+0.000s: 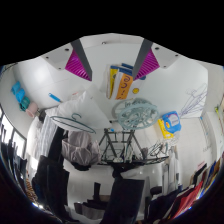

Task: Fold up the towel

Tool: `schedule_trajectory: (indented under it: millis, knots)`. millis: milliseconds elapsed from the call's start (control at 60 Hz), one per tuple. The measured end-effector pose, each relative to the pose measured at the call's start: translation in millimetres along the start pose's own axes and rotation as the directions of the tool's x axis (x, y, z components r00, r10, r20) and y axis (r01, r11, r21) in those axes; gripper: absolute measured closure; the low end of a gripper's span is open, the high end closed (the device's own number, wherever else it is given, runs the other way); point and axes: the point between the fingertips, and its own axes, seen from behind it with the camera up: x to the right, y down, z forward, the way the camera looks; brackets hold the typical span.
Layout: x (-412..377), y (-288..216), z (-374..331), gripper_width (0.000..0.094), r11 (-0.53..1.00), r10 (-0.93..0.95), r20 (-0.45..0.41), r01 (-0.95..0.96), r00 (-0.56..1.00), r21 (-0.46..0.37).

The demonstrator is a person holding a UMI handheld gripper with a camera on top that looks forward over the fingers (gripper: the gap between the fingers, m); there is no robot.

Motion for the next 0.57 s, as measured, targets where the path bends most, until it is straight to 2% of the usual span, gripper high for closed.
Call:
schedule_trajectory:
  millis: [100,300,450,567]
  knots:
    - [12.5,15.8,-47.5,0.0085,1.000,-0.010,-0.063,0.009,0.998,-0.010]
    - [1.7,46.9,-87.8,0.0084,0.999,0.034,-0.040,-0.036,0.999,-0.034]
    - [-7.2,47.1,-89.4,0.0086,1.000,0.011,-0.031,-0.012,0.999,-0.020]
    - [-16.1,53.3,-85.7,0.0086,0.999,0.005,-0.014,-0.005,1.000,-0.042]
